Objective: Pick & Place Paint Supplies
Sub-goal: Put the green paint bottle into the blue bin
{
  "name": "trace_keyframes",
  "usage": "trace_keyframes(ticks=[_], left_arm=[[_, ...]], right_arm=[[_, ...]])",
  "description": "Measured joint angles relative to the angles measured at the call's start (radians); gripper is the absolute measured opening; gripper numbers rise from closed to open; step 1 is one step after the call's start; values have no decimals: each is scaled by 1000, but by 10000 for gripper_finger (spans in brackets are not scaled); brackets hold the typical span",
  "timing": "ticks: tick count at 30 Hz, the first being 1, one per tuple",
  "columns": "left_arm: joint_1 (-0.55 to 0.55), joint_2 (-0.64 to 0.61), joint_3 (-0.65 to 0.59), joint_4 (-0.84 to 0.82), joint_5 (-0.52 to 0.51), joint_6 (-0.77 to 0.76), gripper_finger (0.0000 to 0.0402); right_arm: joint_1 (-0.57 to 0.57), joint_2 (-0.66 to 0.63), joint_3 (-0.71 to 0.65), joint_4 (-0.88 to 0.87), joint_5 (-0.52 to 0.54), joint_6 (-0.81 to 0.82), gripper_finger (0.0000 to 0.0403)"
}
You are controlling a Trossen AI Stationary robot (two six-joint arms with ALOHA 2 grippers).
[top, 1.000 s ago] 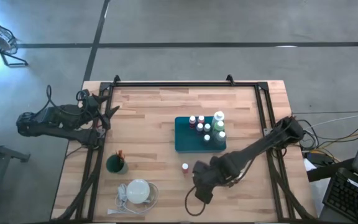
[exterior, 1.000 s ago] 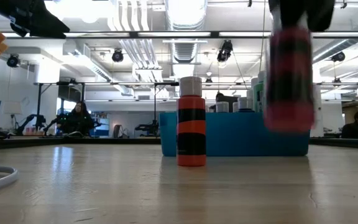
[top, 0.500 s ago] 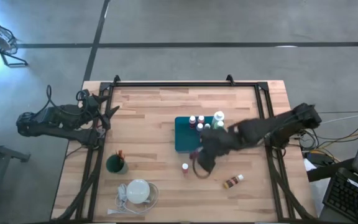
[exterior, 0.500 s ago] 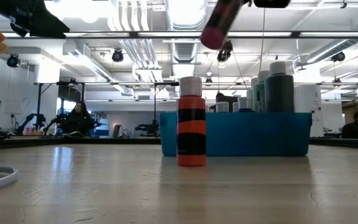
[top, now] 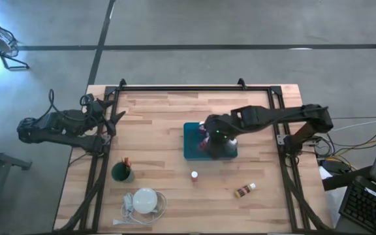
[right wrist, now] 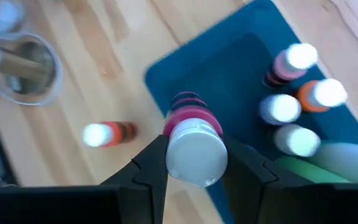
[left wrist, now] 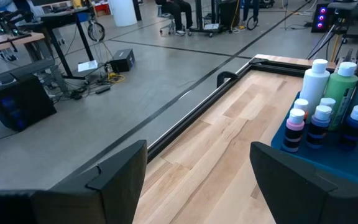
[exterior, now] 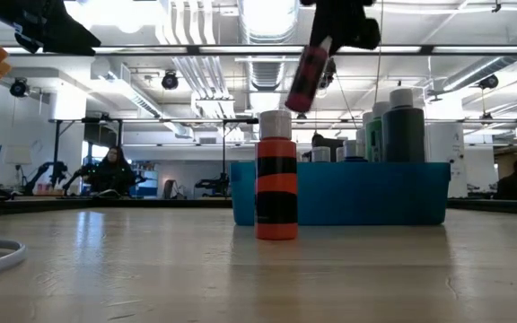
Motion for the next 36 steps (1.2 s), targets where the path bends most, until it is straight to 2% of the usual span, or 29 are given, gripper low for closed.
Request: trace_keyframes(ticks=[23,36], left_arm=[[0,0,0,0,0,0,289],[0,0,0,0,0,0,289]], right_arm=[[-41,191,-8,-49,25,-147,112],[-54,202,-78,-36,60,-171,112]])
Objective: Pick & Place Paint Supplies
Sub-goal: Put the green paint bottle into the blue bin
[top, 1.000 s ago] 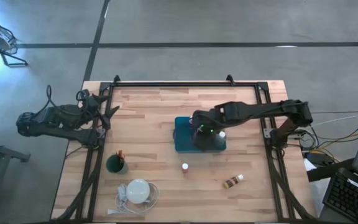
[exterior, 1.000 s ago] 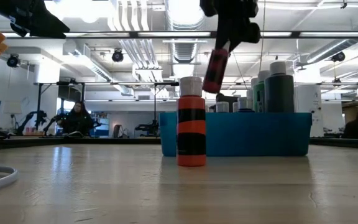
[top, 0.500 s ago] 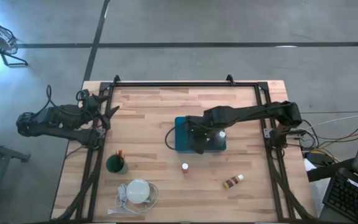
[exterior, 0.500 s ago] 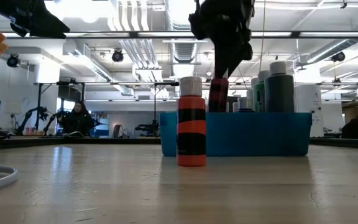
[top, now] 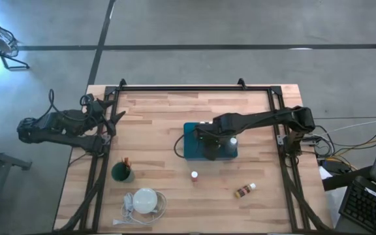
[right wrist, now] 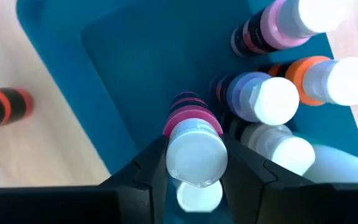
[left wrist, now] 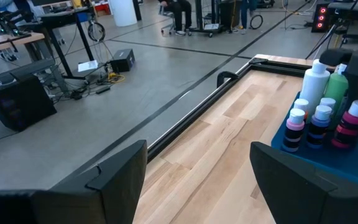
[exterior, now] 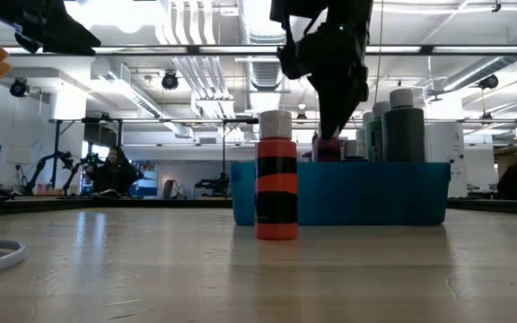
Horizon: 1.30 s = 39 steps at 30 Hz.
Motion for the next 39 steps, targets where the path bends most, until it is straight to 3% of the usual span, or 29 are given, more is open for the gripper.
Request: trace_keyframes(ticks=[23,32,39], left_arm=[[0,0,0,0,0,0,289],[0,0,0,0,0,0,289],[0,0,0,0,0,0,289]], right_arm=[[-15,-2,-117,135,0,-9,113],[-17,-2,-117,137,-4,-8,187],[-18,-3,-88,130,-11,-8,213]])
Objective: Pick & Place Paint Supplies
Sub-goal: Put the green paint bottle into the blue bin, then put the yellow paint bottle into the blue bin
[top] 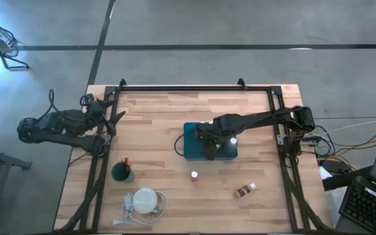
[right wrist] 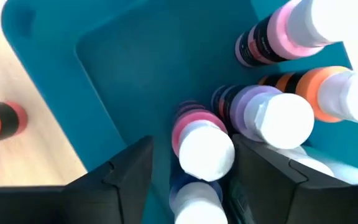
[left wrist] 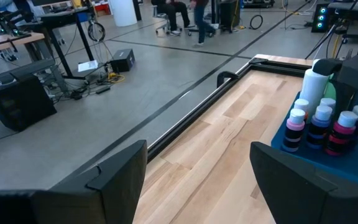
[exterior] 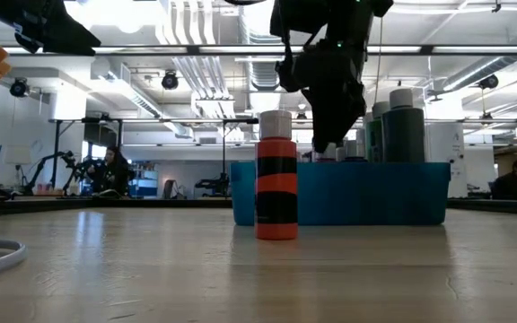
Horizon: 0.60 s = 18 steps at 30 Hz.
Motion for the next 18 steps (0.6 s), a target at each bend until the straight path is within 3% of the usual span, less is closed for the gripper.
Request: trace_keyframes(ticks=[10,18], left_arm=[[0,0,0,0,0,0,289],[0,0,0,0,0,0,289]], right_arm=[[5,-6,135,-179,1,0,195],[75,-53,250,-205,1,3,166]])
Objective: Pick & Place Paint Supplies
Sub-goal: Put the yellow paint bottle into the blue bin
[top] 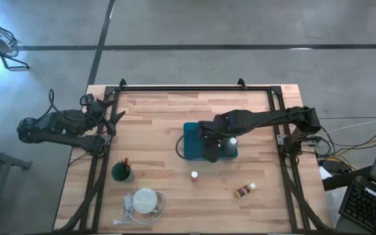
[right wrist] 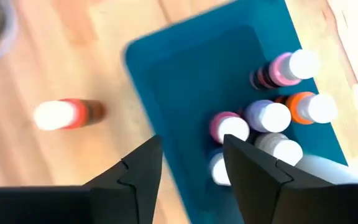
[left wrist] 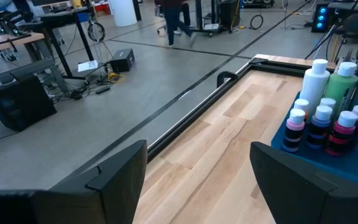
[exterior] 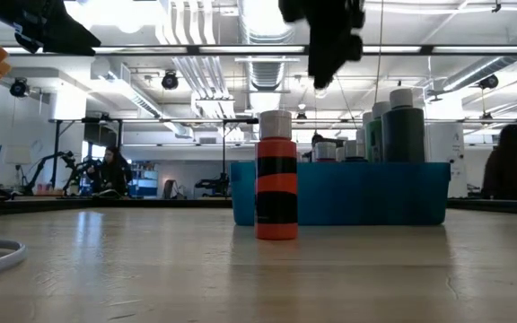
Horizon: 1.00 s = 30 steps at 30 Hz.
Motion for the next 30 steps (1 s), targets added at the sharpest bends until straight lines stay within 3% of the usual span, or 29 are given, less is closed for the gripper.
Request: trace_keyframes(ticks=[13,20,30], left_arm=[[0,0,0,0,0,0,289],[0,0,0,0,0,0,289],[0,0,0,0,0,0,289]], right_arm=[[245,-132,139,-345,8,202,114],[438,-247,80,-388,15,359,85],[612,-336,-66,-432,3,278,79]])
